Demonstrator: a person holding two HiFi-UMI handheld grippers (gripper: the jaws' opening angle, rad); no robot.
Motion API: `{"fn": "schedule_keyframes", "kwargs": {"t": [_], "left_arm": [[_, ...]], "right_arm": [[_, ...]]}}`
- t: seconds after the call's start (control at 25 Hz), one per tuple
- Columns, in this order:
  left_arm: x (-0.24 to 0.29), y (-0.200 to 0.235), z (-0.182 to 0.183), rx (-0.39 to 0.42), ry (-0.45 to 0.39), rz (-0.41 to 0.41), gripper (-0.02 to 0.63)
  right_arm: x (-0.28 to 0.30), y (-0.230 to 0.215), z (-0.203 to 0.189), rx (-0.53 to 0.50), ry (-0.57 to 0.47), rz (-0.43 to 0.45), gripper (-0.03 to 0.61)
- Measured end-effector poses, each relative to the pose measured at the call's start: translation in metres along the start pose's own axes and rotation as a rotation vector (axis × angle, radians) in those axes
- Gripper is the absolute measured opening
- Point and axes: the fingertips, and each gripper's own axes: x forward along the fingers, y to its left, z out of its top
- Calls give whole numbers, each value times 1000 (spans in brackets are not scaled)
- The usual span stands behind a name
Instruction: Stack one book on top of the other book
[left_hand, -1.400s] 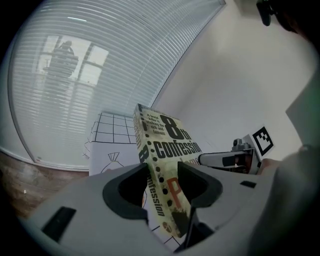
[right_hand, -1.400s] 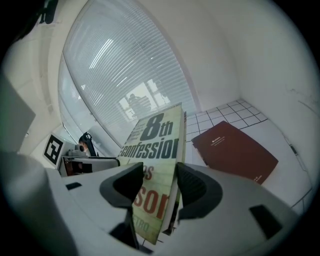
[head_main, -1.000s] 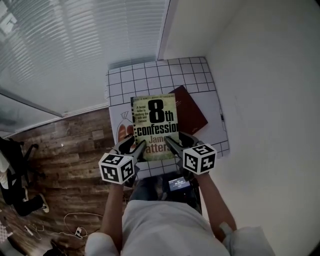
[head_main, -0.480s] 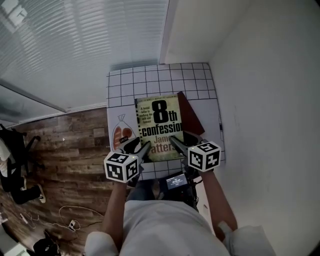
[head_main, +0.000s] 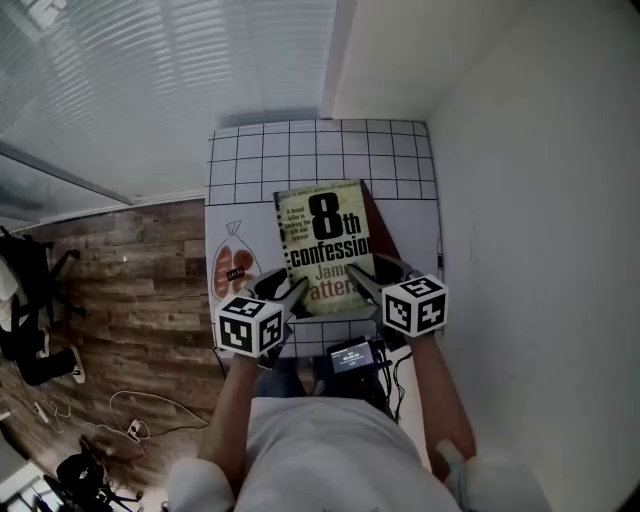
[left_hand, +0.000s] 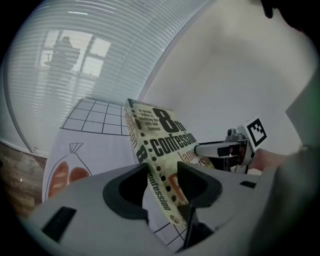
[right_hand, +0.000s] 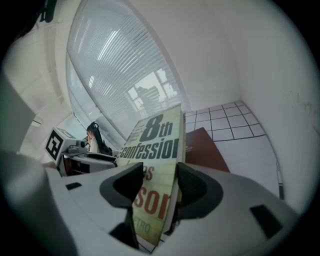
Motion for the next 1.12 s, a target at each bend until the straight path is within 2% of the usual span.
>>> {"fn": "schedule_keyframes", "kwargs": {"t": [1.12], "left_arm": [[75, -26, -23, -84, 70, -28, 195]], "right_arm": [[13, -83, -1, -59, 95, -9, 215]]}}
